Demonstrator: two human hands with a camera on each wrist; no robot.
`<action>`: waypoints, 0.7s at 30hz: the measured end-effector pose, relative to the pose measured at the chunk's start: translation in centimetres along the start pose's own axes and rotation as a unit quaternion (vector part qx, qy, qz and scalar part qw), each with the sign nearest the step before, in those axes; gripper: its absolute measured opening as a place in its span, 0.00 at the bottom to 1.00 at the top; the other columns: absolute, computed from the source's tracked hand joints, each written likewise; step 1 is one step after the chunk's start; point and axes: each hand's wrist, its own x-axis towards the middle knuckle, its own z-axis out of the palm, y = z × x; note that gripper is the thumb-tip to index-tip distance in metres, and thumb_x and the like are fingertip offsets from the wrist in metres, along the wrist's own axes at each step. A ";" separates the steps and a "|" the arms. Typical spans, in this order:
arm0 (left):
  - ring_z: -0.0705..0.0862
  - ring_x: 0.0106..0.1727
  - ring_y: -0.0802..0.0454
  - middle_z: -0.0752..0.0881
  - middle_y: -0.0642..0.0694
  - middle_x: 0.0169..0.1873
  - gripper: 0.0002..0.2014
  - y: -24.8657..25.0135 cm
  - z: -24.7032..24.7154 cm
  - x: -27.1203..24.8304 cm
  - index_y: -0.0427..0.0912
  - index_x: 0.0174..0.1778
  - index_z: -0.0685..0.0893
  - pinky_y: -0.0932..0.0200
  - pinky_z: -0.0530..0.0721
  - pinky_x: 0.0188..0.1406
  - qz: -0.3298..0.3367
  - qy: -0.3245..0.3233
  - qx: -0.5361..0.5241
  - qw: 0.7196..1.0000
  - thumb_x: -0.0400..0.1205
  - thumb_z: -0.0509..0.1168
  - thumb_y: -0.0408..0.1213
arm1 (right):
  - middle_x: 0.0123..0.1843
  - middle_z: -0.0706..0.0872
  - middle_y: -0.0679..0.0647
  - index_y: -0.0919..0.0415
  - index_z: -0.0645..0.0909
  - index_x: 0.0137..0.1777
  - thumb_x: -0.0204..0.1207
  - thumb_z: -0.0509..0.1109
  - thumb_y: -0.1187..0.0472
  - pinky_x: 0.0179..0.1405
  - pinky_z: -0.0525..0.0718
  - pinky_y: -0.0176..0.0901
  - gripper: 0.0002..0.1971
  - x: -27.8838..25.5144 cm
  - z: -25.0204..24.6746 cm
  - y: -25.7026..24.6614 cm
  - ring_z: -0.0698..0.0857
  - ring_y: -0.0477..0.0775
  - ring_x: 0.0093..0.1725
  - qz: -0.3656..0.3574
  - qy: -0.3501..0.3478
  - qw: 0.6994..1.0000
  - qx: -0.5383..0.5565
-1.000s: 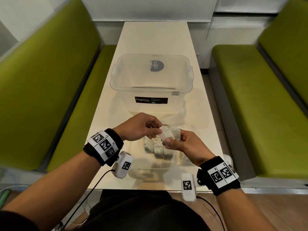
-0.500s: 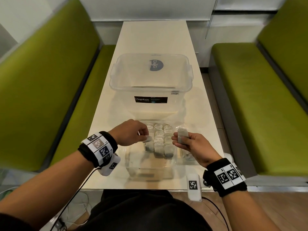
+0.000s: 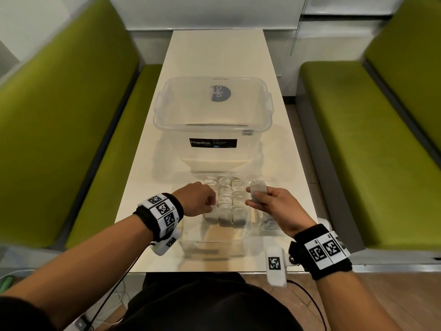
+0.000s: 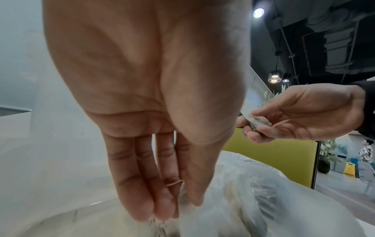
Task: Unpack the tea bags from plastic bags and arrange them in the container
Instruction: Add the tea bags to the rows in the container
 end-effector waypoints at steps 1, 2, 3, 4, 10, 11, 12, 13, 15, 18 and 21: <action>0.82 0.48 0.51 0.89 0.49 0.54 0.08 0.0 0.1 0.1 0.47 0.56 0.87 0.56 0.81 0.51 -0.007 0.004 0.005 1.000 0.85 0.69 0.43 | 0.66 0.90 0.55 0.66 0.89 0.59 0.86 0.68 0.70 0.68 0.86 0.45 0.09 0.0 0.0 0.0 0.93 0.57 0.59 0.000 0.000 1.000 0.001; 0.83 0.49 0.50 0.89 0.49 0.54 0.08 0.0 0.1 0.2 0.47 0.56 0.87 0.55 0.82 0.52 -0.013 0.009 0.011 1.000 0.84 0.69 0.43 | 0.66 0.90 0.55 0.65 0.89 0.58 0.85 0.67 0.71 0.68 0.86 0.45 0.09 0.0 0.0 0.0 0.93 0.57 0.59 0.001 -0.001 1.000 0.000; 0.84 0.51 0.48 0.89 0.49 0.54 0.08 0.0 0.3 0.3 0.47 0.56 0.87 0.54 0.82 0.52 -0.017 0.013 0.020 1.000 0.84 0.69 0.43 | 0.66 0.90 0.56 0.65 0.89 0.57 0.85 0.67 0.71 0.67 0.86 0.44 0.09 -0.1 0.0 0.0 0.93 0.57 0.59 0.002 -0.002 1.000 -0.001; 0.85 0.52 0.47 0.88 0.48 0.54 0.08 0.1 0.3 0.3 0.47 0.56 0.87 0.53 0.83 0.52 -0.020 0.016 0.028 0.999 0.84 0.69 0.43 | 0.66 0.90 0.56 0.64 0.89 0.57 0.85 0.67 0.72 0.65 0.87 0.42 0.09 -0.1 0.1 -0.1 0.93 0.57 0.59 0.003 -0.004 1.000 -0.003; 0.86 0.55 0.45 0.88 0.47 0.55 0.08 0.4 0.9 0.5 0.48 0.57 0.88 0.54 0.81 0.50 -0.029 0.041 0.053 0.997 0.84 0.69 0.44 | 0.63 0.92 0.54 0.61 0.89 0.55 0.85 0.65 0.75 0.53 0.89 0.33 0.13 -0.7 0.3 -0.5 0.94 0.55 0.56 0.005 -0.010 1.000 -0.028; 0.86 0.55 0.44 0.88 0.47 0.56 0.08 0.4 1.0 0.6 0.48 0.57 0.88 0.54 0.81 0.51 -0.029 0.047 0.053 0.997 0.84 0.69 0.43 | 0.61 0.92 0.56 0.61 0.89 0.55 0.84 0.65 0.75 0.53 0.89 0.33 0.13 -0.7 0.4 -0.5 0.94 0.56 0.56 0.003 -0.013 1.000 -0.027; 0.86 0.56 0.44 0.88 0.47 0.56 0.08 0.4 1.0 0.6 0.48 0.57 0.88 0.53 0.81 0.51 -0.029 0.052 0.052 0.997 0.84 0.69 0.43 | 0.59 0.93 0.59 0.62 0.89 0.56 0.83 0.66 0.76 0.53 0.89 0.34 0.13 -0.8 0.5 -0.5 0.94 0.57 0.56 0.000 -0.018 0.999 -0.027; 0.86 0.56 0.44 0.88 0.47 0.56 0.08 0.3 1.1 0.7 0.48 0.57 0.88 0.53 0.82 0.52 -0.029 0.055 0.052 0.997 0.84 0.69 0.43 | 0.57 0.94 0.61 0.64 0.89 0.56 0.82 0.68 0.77 0.54 0.90 0.35 0.12 -0.8 0.5 -0.5 0.94 0.57 0.55 -0.004 -0.023 0.999 -0.030; 0.86 0.56 0.44 0.88 0.47 0.56 0.08 0.3 1.1 0.8 0.49 0.57 0.88 0.52 0.82 0.52 -0.029 0.059 0.051 0.997 0.83 0.69 0.43 | 0.53 0.94 0.63 0.68 0.89 0.58 0.81 0.71 0.76 0.53 0.91 0.37 0.10 -0.9 0.5 -0.4 0.94 0.57 0.52 -0.011 -0.030 0.998 -0.050; 0.86 0.55 0.45 0.88 0.47 0.55 0.07 0.2 1.0 0.9 0.49 0.56 0.87 0.52 0.83 0.52 -0.029 0.061 0.047 0.997 0.83 0.70 0.44 | 0.53 0.93 0.64 0.68 0.89 0.59 0.79 0.74 0.74 0.53 0.91 0.40 0.11 -0.9 0.6 -0.3 0.94 0.58 0.51 -0.021 -0.036 0.997 -0.067; 0.86 0.54 0.46 0.88 0.49 0.54 0.08 0.2 0.4 0.6 0.49 0.55 0.87 0.53 0.82 0.51 -0.030 0.072 0.030 0.996 0.84 0.70 0.47 | 0.56 0.93 0.67 0.66 0.89 0.61 0.76 0.78 0.74 0.56 0.92 0.47 0.14 -0.7 0.7 -0.1 0.94 0.64 0.54 -0.024 -0.035 0.996 -0.077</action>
